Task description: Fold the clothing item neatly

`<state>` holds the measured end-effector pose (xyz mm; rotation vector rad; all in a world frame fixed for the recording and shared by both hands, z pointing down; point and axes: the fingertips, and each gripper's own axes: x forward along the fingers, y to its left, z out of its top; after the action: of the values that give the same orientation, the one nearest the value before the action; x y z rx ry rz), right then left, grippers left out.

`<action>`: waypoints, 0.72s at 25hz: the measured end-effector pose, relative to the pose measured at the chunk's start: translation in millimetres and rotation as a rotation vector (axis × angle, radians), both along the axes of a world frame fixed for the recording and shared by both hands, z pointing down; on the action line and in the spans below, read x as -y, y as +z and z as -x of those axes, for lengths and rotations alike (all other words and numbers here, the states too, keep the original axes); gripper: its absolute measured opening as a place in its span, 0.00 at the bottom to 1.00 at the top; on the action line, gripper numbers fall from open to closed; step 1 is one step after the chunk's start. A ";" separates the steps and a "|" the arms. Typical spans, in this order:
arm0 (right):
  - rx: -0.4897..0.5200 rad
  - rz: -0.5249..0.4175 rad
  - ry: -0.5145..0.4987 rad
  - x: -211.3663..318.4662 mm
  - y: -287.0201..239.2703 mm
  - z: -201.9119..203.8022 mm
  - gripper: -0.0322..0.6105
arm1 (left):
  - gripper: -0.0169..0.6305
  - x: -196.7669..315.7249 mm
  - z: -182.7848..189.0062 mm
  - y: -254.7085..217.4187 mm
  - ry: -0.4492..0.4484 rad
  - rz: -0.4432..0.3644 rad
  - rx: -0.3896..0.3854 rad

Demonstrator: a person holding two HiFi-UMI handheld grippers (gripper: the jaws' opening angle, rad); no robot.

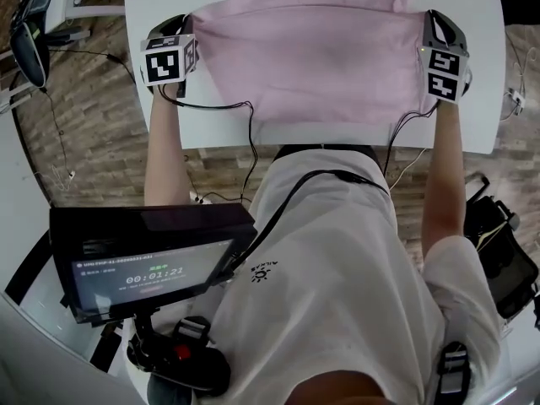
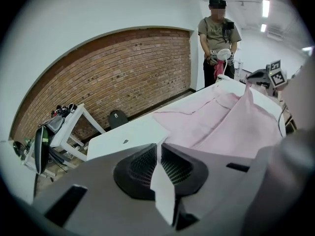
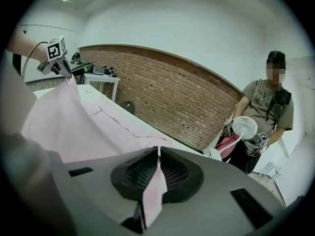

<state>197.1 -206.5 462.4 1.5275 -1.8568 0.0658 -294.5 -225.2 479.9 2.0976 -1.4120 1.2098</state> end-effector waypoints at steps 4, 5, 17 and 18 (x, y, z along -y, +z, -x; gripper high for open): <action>-0.022 0.025 -0.028 22.6 10.8 -3.3 0.08 | 0.07 19.2 -4.4 14.8 0.006 0.064 -0.019; -0.028 0.032 -0.036 25.9 11.7 -3.6 0.08 | 0.07 22.2 -5.5 15.6 0.007 0.079 -0.027; -0.074 0.090 -0.078 61.4 40.8 -14.0 0.08 | 0.07 60.5 -8.4 43.9 -0.001 0.190 -0.032; -0.075 0.094 -0.077 65.0 42.9 -14.5 0.08 | 0.07 63.5 -8.1 47.1 -0.009 0.197 -0.040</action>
<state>211.7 -271.5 505.3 1.3751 -1.8259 0.0584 -286.3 -288.8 527.1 1.9677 -1.2295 1.2415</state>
